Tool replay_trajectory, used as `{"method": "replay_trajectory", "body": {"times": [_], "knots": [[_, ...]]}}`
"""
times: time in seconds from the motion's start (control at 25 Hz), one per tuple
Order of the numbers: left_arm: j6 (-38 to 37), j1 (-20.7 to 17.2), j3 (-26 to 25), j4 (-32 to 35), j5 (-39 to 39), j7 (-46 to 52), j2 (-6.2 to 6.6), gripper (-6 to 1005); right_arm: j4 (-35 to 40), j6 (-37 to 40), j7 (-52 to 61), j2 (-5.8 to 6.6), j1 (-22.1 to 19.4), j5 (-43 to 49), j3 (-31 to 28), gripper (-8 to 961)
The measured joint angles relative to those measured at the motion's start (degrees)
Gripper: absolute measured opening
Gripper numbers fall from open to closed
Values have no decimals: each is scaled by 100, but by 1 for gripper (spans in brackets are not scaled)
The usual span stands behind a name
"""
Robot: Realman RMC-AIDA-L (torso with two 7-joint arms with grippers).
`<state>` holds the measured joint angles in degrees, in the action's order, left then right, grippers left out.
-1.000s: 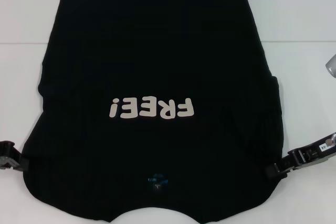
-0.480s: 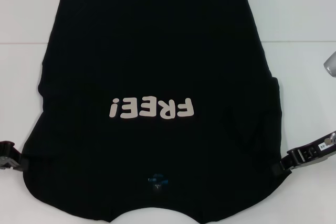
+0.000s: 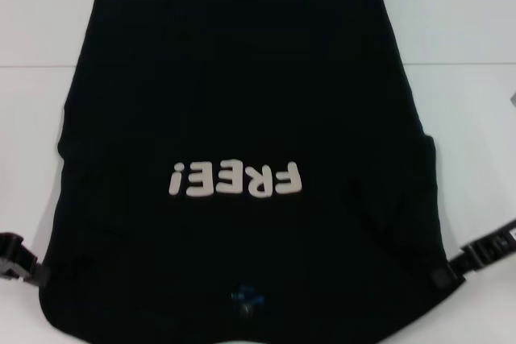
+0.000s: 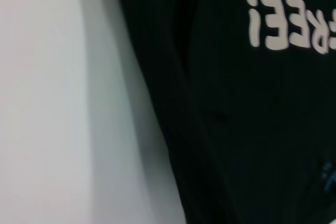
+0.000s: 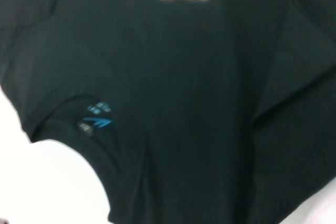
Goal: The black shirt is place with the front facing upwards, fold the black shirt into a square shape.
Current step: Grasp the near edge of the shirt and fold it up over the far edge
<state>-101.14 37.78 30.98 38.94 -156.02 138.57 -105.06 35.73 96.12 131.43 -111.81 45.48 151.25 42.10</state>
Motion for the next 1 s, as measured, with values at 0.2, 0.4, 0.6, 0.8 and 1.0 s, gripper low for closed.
{"method": "replay_trajectory", "body": {"times": [0.2, 0.4, 0.6, 0.8, 1.0], "knots": [[-712, 86, 229, -162, -54, -284, 112, 19, 146, 866, -539, 156, -126, 7, 0, 52], [-1409, 109, 730, -219, -168, -690, 48, 19, 272, 1600, -1137, 198, -306, 17, 158, 52], [-1531, 137, 1060, -303, -147, -857, -9, 19, 232, 1678, -1321, 130, -433, 16, 466, 52], [-1506, 205, 823, -389, 120, -1004, -15, 19, 213, 1507, -1338, 34, -505, -35, 158, 52], [-1234, 252, -22, -394, 556, -1030, 27, 19, 200, 1349, -1300, 52, -549, -76, -1080, 52]]}}
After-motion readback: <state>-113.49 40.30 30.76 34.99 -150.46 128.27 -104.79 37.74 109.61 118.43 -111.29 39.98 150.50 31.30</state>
